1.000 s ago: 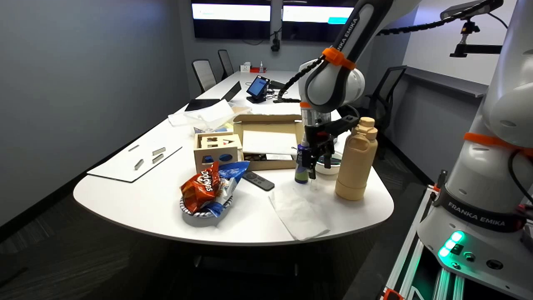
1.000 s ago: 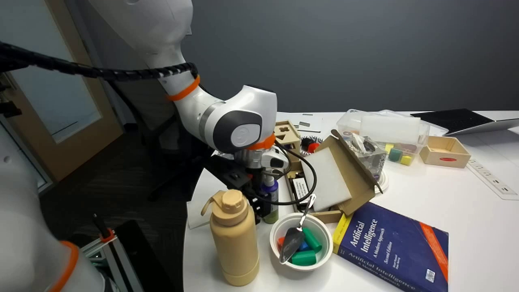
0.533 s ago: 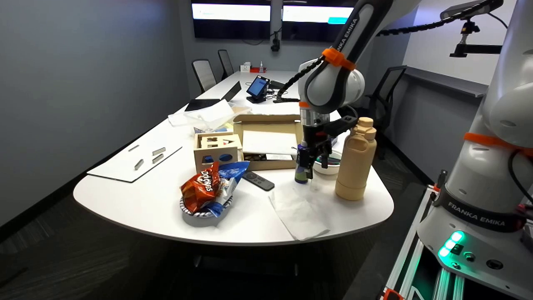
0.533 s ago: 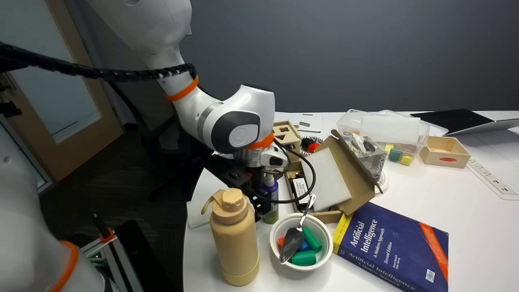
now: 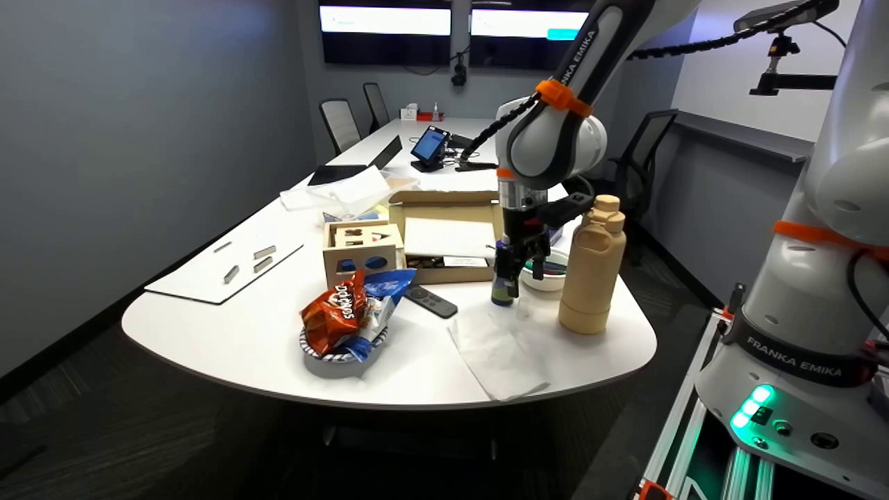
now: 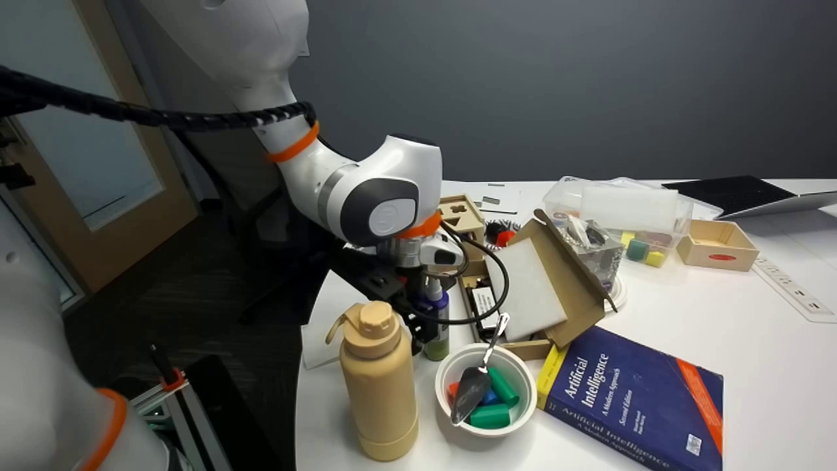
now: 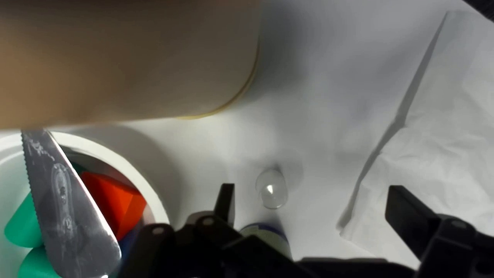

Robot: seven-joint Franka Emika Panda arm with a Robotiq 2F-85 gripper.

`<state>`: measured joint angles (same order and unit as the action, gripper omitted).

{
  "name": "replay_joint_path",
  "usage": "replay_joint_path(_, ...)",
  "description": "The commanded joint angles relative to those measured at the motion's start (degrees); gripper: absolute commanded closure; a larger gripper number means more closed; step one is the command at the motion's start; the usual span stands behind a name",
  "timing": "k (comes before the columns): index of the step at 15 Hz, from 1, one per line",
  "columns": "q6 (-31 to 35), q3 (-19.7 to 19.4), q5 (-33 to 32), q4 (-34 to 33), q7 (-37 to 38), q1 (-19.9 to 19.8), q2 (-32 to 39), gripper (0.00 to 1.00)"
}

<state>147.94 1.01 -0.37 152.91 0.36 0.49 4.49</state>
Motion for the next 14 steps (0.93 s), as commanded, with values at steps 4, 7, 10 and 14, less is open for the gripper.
replay_joint_path(4,3.1,1.0,0.1,-1.9,-2.2,0.7,2.7,0.00)
replay_joint_path(7,3.8,1.2,-0.3,-2.6,-2.7,0.8,4.0,0.00)
replay_joint_path(10,4.4,0.9,-1.0,-2.7,-2.5,0.8,5.4,0.00)
replay_joint_path(14,5.5,-0.3,-3.5,-2.4,-1.4,0.7,5.9,0.00)
